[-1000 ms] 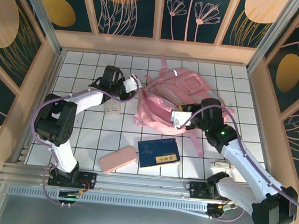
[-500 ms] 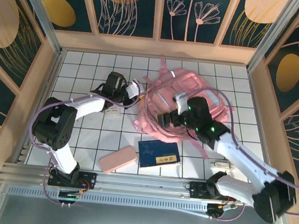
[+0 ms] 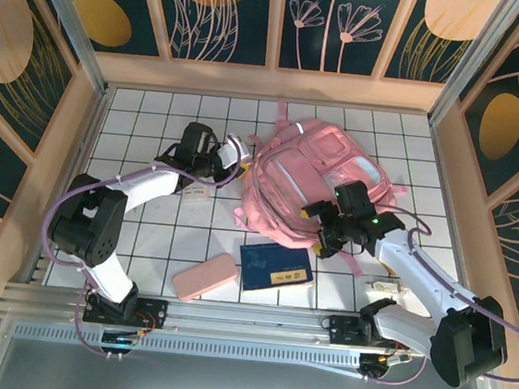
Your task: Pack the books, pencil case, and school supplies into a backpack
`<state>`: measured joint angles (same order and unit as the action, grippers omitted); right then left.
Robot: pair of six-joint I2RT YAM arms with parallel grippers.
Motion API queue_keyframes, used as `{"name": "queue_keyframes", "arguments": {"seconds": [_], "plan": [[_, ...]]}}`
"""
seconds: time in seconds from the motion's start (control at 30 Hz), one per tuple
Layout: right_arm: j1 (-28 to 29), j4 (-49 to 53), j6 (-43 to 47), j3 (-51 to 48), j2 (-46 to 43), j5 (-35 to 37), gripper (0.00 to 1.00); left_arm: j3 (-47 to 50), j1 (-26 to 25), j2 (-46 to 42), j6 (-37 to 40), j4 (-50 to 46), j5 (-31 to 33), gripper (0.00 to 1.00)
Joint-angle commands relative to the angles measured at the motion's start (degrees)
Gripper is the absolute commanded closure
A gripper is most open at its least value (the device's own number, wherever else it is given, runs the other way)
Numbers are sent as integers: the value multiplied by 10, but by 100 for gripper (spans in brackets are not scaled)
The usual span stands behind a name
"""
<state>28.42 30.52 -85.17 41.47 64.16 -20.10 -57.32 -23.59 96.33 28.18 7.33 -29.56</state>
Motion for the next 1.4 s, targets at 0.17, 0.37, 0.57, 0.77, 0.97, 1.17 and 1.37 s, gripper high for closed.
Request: {"name": "queue_keyframes", "arguments": {"seconds": [0.17,0.37,0.57,0.77,0.97,1.17,1.37], "plan": [[-4,-95,-137,-45,35,-6,42,11,-1,-30,5,35,-34,100],[1,-153,-143,-36,88,-5,61,12,-1,-32,6,35,-36,100],[-39,-118,-64,16,107,26,100,12,-1,-37,18,21,-18,100],[-157,38,277,268,212,19,100,50,10,-64,58,-30,6,100],[-183,139,469,403,313,-10,100,128,-9,-118,106,-43,-5,100],[-184,28,534,319,309,-31,89,144,-43,-115,46,0,-44,100],[-160,6,726,297,228,34,51,124,-43,-89,-33,76,-82,100]]}}
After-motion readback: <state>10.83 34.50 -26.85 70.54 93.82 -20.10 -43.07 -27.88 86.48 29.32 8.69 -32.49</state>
